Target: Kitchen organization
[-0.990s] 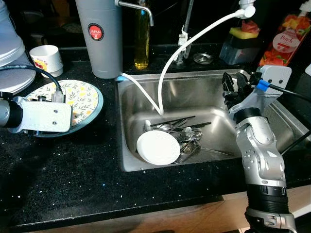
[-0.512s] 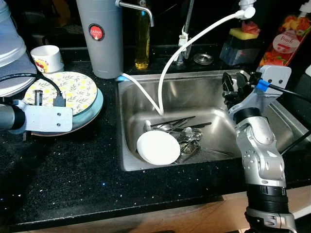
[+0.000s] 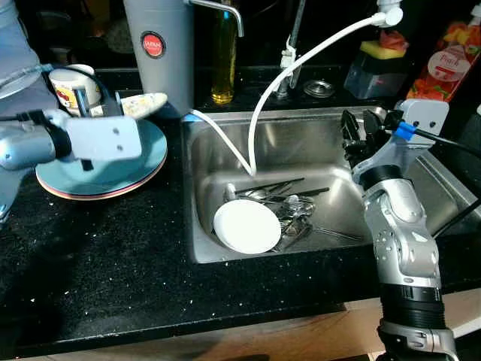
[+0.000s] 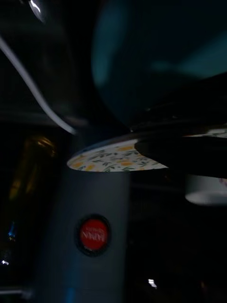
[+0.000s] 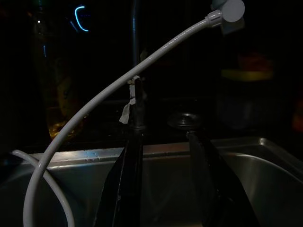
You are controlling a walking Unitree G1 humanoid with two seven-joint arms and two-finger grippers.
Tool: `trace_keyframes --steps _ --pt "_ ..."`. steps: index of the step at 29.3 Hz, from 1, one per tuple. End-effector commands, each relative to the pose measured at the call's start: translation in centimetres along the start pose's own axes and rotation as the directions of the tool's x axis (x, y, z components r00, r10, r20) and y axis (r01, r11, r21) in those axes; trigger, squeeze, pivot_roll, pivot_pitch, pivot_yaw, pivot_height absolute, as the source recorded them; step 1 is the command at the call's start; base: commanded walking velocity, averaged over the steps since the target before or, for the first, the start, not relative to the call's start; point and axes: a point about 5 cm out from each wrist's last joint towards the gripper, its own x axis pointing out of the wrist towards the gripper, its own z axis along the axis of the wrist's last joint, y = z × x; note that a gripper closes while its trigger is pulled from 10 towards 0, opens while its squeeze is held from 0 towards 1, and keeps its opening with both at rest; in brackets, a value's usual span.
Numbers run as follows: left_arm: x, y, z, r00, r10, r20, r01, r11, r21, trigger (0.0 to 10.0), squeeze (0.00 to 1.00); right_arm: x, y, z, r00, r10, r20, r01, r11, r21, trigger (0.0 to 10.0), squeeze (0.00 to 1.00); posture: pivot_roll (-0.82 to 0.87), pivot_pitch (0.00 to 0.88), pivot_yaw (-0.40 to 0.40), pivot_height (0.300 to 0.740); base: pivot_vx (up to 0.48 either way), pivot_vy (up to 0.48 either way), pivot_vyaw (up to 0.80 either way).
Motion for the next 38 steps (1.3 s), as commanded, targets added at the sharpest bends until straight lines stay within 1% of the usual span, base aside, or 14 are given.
trace_keyframes --steps 1,10,16,20,21,22,23,24,25,28,29,31,35,38 --pt "0.2 -1.1 2.6 0.985 -0.077 0.153 0.084 0.995 -0.044 10.0 0.00 0.0 -0.2 0.0 1.000 -0.004 0.005 0.004 1.000 -0.002 10.0 0.13 0.03 0.058 -0.018 0.740 0.000 0.000 0.00" --pt "2.2 -4.0 6.7 0.918 -0.134 0.373 0.193 0.973 -0.126 10.0 0.00 0.2 -0.3 0.0 1.000 -0.001 0.007 0.001 1.000 -0.004 10.0 0.13 0.02 0.038 -0.028 0.740 0.000 0.000 0.00" --pt "7.1 -7.0 10.0 0.890 -0.122 0.440 0.115 0.992 0.042 10.0 0.00 0.5 -0.2 0.1 1.000 0.001 0.011 0.000 1.000 -0.008 10.0 0.13 0.01 0.032 -0.032 0.740 0.000 0.000 0.00" --pt "9.3 -7.3 11.0 0.893 -0.041 0.449 0.056 0.998 -0.018 10.0 0.00 0.4 -0.4 0.2 1.000 -0.008 0.014 0.009 1.000 -0.009 10.0 0.13 0.00 0.029 -0.022 0.740 0.000 0.000 0.00" --pt "9.7 -7.4 11.1 0.895 -0.036 0.444 0.067 0.996 -0.053 10.0 0.66 0.4 -0.4 0.2 1.000 -0.011 0.015 0.012 1.000 -0.010 10.0 0.13 -0.01 0.030 -0.019 0.740 0.000 0.000 0.00" --pt "9.7 -7.4 11.1 0.895 -0.036 0.444 0.067 0.996 -0.053 10.0 0.66 0.4 -0.4 0.2 1.000 -0.011 0.015 0.012 1.000 -0.010 10.0 0.13 -0.01 0.030 -0.019 0.740 0.000 0.000 0.00" --pt "10.0 -7.5 11.2 0.894 -0.015 0.447 0.084 0.987 -0.134 10.0 1.00 0.3 -0.5 0.2 1.000 -0.016 0.016 0.016 1.000 -0.011 10.0 0.13 -0.01 0.030 -0.019 0.740 0.000 0.000 0.00" --pt "10.0 -7.5 11.2 0.894 -0.015 0.447 0.084 0.987 -0.134 10.0 1.00 0.3 -0.5 0.2 1.000 -0.016 0.016 0.016 1.000 -0.011 10.0 0.13 -0.01 0.030 -0.019 0.740 0.000 0.000 0.00" --pt "10.1 -6.4 11.8 0.877 0.102 0.469 0.084 0.930 -0.359 10.0 1.00 0.1 -0.7 0.2 1.000 -0.024 0.015 0.024 1.000 -0.014 10.0 0.13 -0.02 0.033 -0.016 0.740 0.000 0.000 0.00" --pt "9.8 -5.7 12.0 0.858 0.148 0.491 0.111 0.881 -0.460 10.0 1.00 0.0 -0.9 0.2 1.000 -0.028 0.014 0.028 0.999 -0.017 10.0 0.13 -0.02 0.033 -0.016 0.740 0.000 0.000 0.00" --pt "9.0 -4.6 11.6 0.844 0.165 0.510 0.122 0.868 -0.482 10.0 0.00 0.0 -0.9 0.2 1.000 -0.029 0.013 0.029 0.999 -0.018 10.0 0.13 -0.01 0.044 -0.014 0.740 0.000 0.000 0.00" --pt "8.8 -4.2 11.2 0.847 0.169 0.504 0.115 0.867 -0.484 10.0 0.00 0.0 -0.9 0.1 0.999 -0.029 0.013 0.029 0.999 -0.018 10.0 0.13 -0.01 0.044 -0.014 0.740 0.000 0.000 0.00" --pt "5.3 -3.2 8.0 0.879 -0.051 0.474 0.210 0.934 -0.288 10.0 0.00 -0.1 -0.7 0.1 1.000 -0.028 0.012 0.028 1.000 -0.012 10.0 0.13 0.00 0.050 -0.008 0.740 0.000 0.000 0.00" --pt "2.8 -2.5 4.2 0.940 -0.202 0.275 0.251 0.956 -0.155 10.0 0.00 -0.2 -0.5 -0.1 1.000 -0.026 0.009 0.026 1.000 -0.007 10.0 0.13 0.01 0.054 -0.003 0.740 0.000 0.000 0.00"
